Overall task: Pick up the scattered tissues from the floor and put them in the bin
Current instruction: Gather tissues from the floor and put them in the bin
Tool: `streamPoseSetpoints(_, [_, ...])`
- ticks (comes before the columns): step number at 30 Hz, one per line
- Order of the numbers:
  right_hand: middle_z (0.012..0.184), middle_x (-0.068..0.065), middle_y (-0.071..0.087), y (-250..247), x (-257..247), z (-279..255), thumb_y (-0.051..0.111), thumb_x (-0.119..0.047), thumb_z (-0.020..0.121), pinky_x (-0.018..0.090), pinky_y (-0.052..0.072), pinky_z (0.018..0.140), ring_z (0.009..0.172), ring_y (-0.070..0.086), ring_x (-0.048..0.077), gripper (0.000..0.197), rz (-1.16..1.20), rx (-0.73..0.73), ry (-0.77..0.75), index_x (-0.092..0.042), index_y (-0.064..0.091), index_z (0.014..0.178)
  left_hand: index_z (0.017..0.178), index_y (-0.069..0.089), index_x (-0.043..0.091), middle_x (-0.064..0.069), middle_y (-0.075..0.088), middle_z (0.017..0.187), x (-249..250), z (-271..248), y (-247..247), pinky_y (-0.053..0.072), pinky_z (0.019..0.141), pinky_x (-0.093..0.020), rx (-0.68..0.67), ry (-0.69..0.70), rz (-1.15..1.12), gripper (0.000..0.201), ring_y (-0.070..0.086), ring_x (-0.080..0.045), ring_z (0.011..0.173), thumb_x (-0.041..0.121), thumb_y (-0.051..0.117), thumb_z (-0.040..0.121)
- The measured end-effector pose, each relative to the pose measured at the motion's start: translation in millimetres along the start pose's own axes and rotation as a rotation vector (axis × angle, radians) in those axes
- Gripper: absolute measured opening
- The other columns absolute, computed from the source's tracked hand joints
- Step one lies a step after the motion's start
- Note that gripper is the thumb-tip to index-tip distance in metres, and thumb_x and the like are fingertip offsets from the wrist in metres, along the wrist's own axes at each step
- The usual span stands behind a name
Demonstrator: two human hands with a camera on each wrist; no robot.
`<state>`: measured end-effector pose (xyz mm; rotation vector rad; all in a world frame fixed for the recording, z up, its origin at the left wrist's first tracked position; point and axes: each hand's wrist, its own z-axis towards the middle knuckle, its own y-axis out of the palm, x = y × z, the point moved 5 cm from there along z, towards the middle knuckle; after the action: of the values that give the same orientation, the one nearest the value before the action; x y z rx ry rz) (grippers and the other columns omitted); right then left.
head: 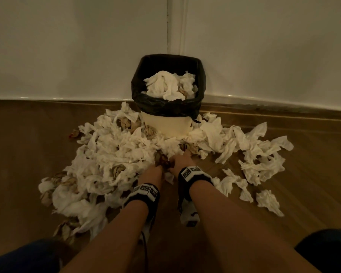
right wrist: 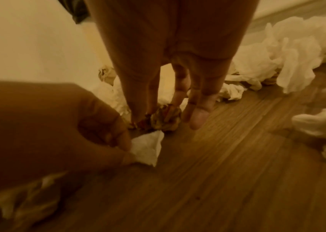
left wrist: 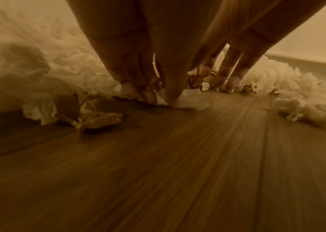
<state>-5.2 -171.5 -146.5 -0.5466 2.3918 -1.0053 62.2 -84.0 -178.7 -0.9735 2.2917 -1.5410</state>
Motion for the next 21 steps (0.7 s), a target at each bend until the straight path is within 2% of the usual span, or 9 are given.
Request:
streamPoseSetpoints(2, [0.150, 0.017, 0.012, 7, 4, -1, 0.053, -0.026, 0.094, 0.039, 0.042, 0.102, 0.127, 0.039, 0.038, 0.042, -0.004, 0.041, 0.044, -0.015, 0.046, 0.134, 0.111, 0.048, 0.010, -0.013, 0.055, 0.114, 0, -3, -1, 0.045, 0.078, -0.035, 0.009, -0.002, 0.006, 0.019, 0.056, -0.029, 0.101, 0.019, 0.043, 0.095])
streamPoseSetpoints(6, [0.140, 0.016, 0.039, 13, 13, 1, 0.053, -0.021, 0.092, 0.037, 0.040, 0.100, 0.126, 0.043, 0.033, 0.041, 0.076, 0.166, 0.047, -0.009, 0.049, 0.131, 0.116, 0.048, 0.016, -0.011, 0.057, 0.114, -2, -9, -1, 0.045, 0.082, -0.036, 0.018, 0.011, -0.050, 0.023, 0.055, -0.029, 0.104, 0.021, 0.047, 0.093])
streamPoseSetpoints(9, [0.131, 0.015, 0.051, 9, 18, 1, 0.040, -0.012, 0.098, 0.033, 0.042, 0.098, 0.120, 0.050, 0.028, 0.031, 0.085, 0.161, 0.092, -0.004, 0.053, 0.125, 0.110, 0.057, 0.016, -0.009, 0.055, 0.116, -4, -15, -6, 0.043, 0.083, -0.031, 0.052, 0.012, -0.209, 0.020, 0.055, -0.026, 0.101, 0.017, 0.049, 0.091])
streamPoseSetpoints(12, [0.121, 0.014, 0.060, 4, 23, -4, 0.044, -0.015, 0.097, 0.031, 0.046, 0.093, 0.112, 0.057, 0.026, 0.027, 0.129, 0.133, 0.108, -0.004, 0.063, 0.113, 0.111, 0.063, 0.014, -0.008, 0.051, 0.123, -11, -19, -17, 0.040, 0.082, -0.023, 0.118, -0.035, -0.370, 0.025, 0.055, -0.025, 0.104, 0.010, 0.049, 0.091])
streamPoseSetpoints(13, [0.119, 0.013, 0.061, 1, 25, -8, 0.048, -0.015, 0.096, 0.031, 0.047, 0.090, 0.110, 0.058, 0.026, 0.025, 0.162, 0.131, 0.127, -0.004, 0.063, 0.113, 0.114, 0.063, 0.013, -0.009, 0.052, 0.125, -15, -21, -21, 0.040, 0.087, -0.023, 0.132, -0.066, -0.428, 0.027, 0.054, -0.025, 0.109, 0.009, 0.049, 0.091])
streamPoseSetpoints(15, [0.117, 0.013, 0.060, -6, 30, -18, 0.057, -0.011, 0.090, 0.033, 0.048, 0.085, 0.108, 0.058, 0.029, 0.029, 0.342, 0.171, 0.163, -0.008, 0.054, 0.118, 0.122, 0.060, 0.011, -0.012, 0.054, 0.130, -22, -23, -25, 0.041, 0.101, -0.033, 0.111, -0.155, -0.669, 0.033, 0.051, -0.028, 0.118, 0.006, 0.050, 0.091])
streamPoseSetpoints(17, [0.124, 0.013, 0.056, -19, 30, -27, 0.059, -0.008, 0.088, 0.031, 0.047, 0.084, 0.110, 0.056, 0.031, 0.042, 0.505, 0.198, 0.136, -0.014, 0.045, 0.127, 0.130, 0.053, 0.006, -0.016, 0.052, 0.135, -26, -28, -28, 0.039, 0.105, -0.038, 0.091, -0.243, -1.006, 0.043, 0.049, -0.030, 0.123, -0.003, 0.052, 0.089])
streamPoseSetpoints(19, [0.129, 0.014, 0.054, -36, 24, -39, 0.053, -0.009, 0.090, 0.034, 0.047, 0.092, 0.113, 0.054, 0.034, 0.042, 0.626, 0.213, 0.097, -0.014, 0.046, 0.132, 0.135, 0.045, 0.001, -0.019, 0.049, 0.136, -28, -36, -36, 0.041, 0.101, -0.038, 0.084, -0.340, -1.311, 0.048, 0.048, -0.034, 0.123, -0.007, 0.052, 0.088])
streamPoseSetpoints(21, [0.115, 0.017, 0.058, -53, 16, -55, 0.050, -0.004, 0.091, 0.043, 0.051, 0.090, 0.100, 0.059, 0.033, 0.037, 0.946, 0.182, 0.066, -0.008, 0.052, 0.128, 0.137, 0.042, 0.000, -0.021, 0.048, 0.136, -19, -44, -49, 0.044, 0.092, -0.034, 0.031, -0.352, -1.597, 0.048, 0.048, -0.036, 0.122, -0.009, 0.047, 0.090])
